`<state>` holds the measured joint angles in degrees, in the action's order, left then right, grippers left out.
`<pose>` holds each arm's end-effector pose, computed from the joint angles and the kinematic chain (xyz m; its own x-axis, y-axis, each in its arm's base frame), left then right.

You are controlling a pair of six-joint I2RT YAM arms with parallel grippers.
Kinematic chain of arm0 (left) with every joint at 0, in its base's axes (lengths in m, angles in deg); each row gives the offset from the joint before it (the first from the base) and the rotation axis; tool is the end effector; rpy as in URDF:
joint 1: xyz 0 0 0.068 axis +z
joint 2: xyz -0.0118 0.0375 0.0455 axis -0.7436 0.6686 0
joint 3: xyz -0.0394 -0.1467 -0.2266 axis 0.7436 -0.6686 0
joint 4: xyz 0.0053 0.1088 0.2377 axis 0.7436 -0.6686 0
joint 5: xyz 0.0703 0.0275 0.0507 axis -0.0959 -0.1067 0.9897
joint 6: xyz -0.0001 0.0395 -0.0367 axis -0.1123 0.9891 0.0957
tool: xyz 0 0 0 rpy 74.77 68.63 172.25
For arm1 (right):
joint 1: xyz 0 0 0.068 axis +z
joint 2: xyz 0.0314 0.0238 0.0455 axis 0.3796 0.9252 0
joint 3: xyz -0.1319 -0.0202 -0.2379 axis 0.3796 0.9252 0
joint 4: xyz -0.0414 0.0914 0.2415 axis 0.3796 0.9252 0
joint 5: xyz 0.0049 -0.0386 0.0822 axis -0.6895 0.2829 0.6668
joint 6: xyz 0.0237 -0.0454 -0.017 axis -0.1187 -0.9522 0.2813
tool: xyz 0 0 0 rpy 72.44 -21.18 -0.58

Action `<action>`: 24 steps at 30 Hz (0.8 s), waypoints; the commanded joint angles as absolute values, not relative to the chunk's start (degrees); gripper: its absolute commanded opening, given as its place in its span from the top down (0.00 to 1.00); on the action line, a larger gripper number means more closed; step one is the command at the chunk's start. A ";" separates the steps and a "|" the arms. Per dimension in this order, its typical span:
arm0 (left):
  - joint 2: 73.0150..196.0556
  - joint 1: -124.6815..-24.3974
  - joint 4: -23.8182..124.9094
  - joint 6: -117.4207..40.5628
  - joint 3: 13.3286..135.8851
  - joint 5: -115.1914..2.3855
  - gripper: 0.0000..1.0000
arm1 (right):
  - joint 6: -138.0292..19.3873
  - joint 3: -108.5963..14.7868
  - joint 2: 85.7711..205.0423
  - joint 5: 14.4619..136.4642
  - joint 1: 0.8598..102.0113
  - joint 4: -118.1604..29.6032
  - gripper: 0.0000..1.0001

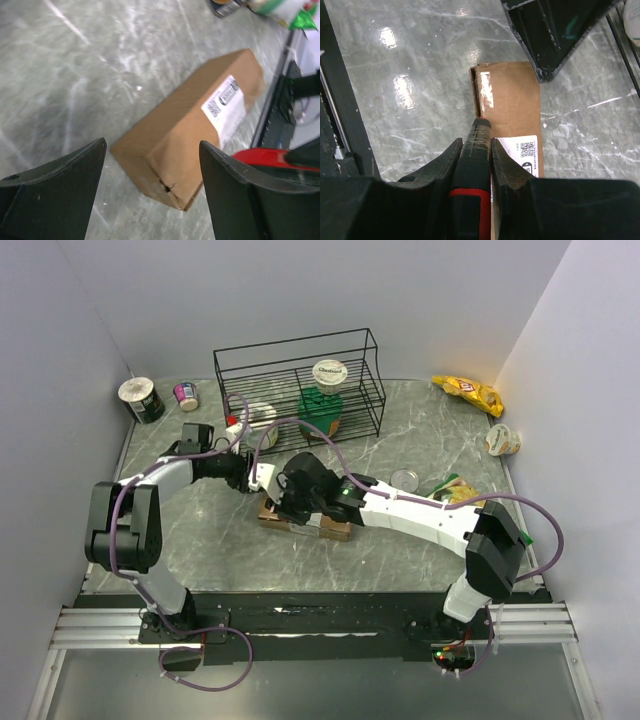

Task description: Unpack the express box

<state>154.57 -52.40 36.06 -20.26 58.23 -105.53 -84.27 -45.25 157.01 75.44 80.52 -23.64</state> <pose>0.3260 -0.0549 0.1926 -0.7169 0.1167 -0.6873 0.6442 0.4878 -0.5891 0.1895 0.3150 0.2852 -0.0424 -0.6542 -0.7551 -0.9568 0.2443 -0.1579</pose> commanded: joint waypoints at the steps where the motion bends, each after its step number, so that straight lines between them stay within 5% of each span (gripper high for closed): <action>1: 157.65 -53.84 27.80 -12.62 61.85 -111.42 0.20 | -87.14 -44.57 153.62 77.40 79.88 -24.22 1.00; 24: 164.60 -57.44 23.48 -8.57 61.68 -104.57 0.28 | -100.76 -40.18 149.84 88.56 74.78 -24.75 1.00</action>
<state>163.33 -56.58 23.71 -12.43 62.18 -107.91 -96.20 -40.00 153.03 85.89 76.70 -25.13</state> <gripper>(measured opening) 0.732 0.314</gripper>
